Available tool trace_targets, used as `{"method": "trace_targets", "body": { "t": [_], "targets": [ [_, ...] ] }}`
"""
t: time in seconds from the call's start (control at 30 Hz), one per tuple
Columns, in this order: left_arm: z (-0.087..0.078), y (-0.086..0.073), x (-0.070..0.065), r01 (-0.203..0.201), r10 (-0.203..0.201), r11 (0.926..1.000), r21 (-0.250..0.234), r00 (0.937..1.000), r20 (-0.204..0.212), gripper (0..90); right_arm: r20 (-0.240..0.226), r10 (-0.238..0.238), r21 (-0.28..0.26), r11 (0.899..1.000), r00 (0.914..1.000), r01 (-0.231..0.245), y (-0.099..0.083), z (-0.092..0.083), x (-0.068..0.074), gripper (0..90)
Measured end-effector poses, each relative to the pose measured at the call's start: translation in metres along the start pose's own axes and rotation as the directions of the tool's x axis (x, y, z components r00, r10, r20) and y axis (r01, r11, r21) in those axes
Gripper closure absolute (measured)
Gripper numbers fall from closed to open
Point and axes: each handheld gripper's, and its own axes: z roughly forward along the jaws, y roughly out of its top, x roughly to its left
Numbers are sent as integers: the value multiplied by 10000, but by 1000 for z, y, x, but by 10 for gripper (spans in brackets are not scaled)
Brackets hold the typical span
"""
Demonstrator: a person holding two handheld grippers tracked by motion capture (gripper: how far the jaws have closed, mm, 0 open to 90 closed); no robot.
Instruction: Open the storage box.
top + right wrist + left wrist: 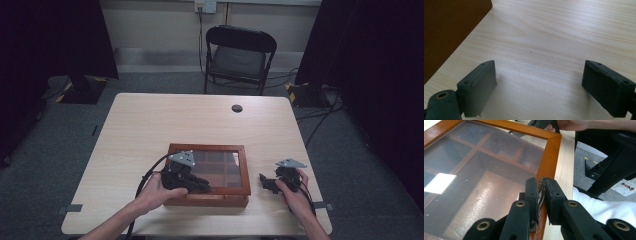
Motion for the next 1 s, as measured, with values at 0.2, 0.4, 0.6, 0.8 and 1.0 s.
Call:
{"method": "trace_targets", "body": {
  "t": [0.2,0.4,0.6,0.8,1.0],
  "targets": [
    [-4,6,0,-35,36,9999,-126,10000,8,813,1,-2,1,10000,10000,2,0,0,0,117],
    [-7,10,0,52,-52,10000,-77,10000,-40,813,1,11,11,10000,10000,-11,0,0,0,117],
    [-11,16,0,123,-124,9996,-254,9999,-37,812,-7,6,11,10000,10000,-6,0,0,0,117],
    [-7,15,-2,2,0,9999,137,9999,-161,812,-7,6,11,10000,10000,-6,0,0,0,117],
    [-13,20,-1,85,-86,10000,-46,9998,-191,812,-7,6,12,10000,10000,-6,0,0,0,117]
  ]
}}
